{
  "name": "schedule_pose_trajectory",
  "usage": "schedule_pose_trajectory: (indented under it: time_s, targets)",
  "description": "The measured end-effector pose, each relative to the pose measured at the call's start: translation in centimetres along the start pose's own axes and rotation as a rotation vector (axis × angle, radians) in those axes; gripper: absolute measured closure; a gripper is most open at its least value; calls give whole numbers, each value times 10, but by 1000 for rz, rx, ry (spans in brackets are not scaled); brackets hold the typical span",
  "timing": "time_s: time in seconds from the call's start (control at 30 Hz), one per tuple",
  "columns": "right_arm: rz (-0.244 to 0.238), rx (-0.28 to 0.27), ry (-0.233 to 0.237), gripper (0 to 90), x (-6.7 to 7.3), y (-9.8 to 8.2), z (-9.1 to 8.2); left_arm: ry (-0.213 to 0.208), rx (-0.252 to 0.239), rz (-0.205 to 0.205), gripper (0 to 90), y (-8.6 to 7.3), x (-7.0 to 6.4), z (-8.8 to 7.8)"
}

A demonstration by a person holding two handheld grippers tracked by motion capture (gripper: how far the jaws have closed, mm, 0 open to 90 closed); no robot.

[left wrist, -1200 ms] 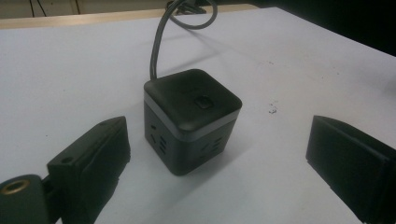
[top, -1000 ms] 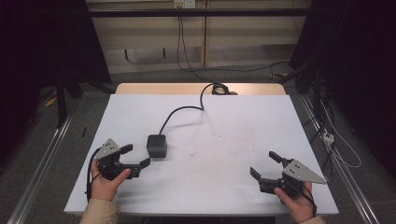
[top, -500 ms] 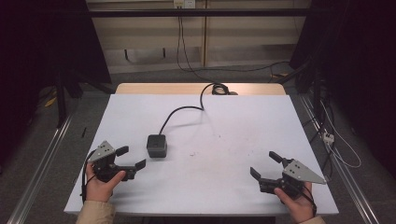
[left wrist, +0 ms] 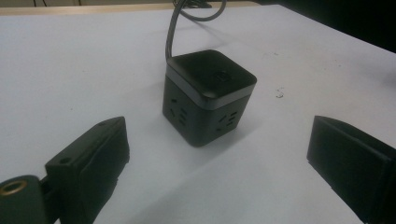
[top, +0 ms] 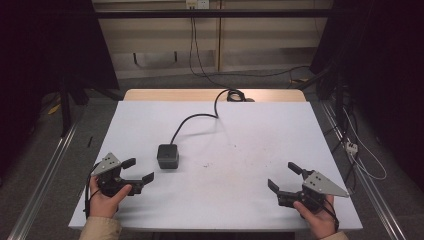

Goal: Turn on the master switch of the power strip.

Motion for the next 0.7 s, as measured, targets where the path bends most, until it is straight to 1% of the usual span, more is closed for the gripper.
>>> schedule_pose_trajectory:
  time_s: [0.1, 0.17, 0.33, 0.47, 0.6, 0.7]
  targets:
    - [1, 0, 1, 90, 0, 0, 0, 2, -1, -5, 54, -1, 1, -1]
    - [1, 0, 1, 90, 0, 0, 0, 3, 2, 4, 54, -1, 2, -1]
    - [2, 0, 0, 90, 0, 0, 0, 2, 4, -5, 54, -4, 4, -2]
    - [3, 0, -2, 90, 0, 0, 0, 3, 2, -3, 54, -5, 6, -3]
    - [2, 0, 0, 90, 0, 0, 0, 8, 1, -14, 54, -7, 8, -5]
    - [2, 0, -1, 90, 0, 0, 0, 10, -1, -11, 54, -8, 10, -6]
Point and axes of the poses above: each handheld gripper's, and its own axes: z roughly forward along the jaws, y roughly out of its top, x roughly to its left, the point moved 2 cm from there along z, roughly forward along the jaws, and after that the axes turned 15 degrees about y, right-handed, at the moved point
